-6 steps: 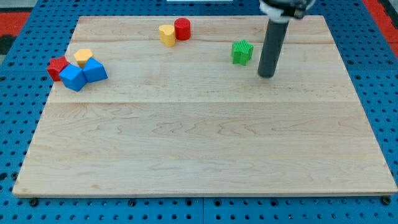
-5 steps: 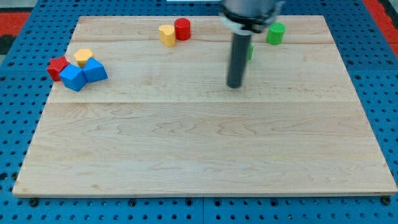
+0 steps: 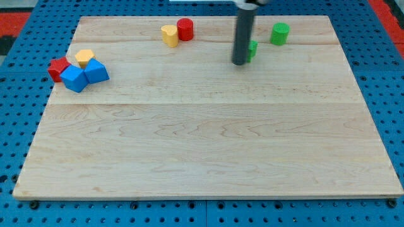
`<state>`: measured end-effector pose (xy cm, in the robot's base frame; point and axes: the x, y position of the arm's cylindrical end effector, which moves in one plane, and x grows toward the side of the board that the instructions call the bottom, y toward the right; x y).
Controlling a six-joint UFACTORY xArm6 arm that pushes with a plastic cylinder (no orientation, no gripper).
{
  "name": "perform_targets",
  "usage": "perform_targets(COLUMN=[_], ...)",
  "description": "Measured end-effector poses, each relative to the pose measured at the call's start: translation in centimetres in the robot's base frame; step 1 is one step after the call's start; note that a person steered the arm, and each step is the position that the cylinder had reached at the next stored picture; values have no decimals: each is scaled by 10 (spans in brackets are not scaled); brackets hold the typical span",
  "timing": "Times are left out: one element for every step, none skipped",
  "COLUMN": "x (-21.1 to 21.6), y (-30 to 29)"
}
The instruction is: Move green star closer to the green circle
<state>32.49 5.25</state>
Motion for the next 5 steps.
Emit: perform_targets(x=[-19,-25,-31,-36,-36], y=[16,60,70,70,49])
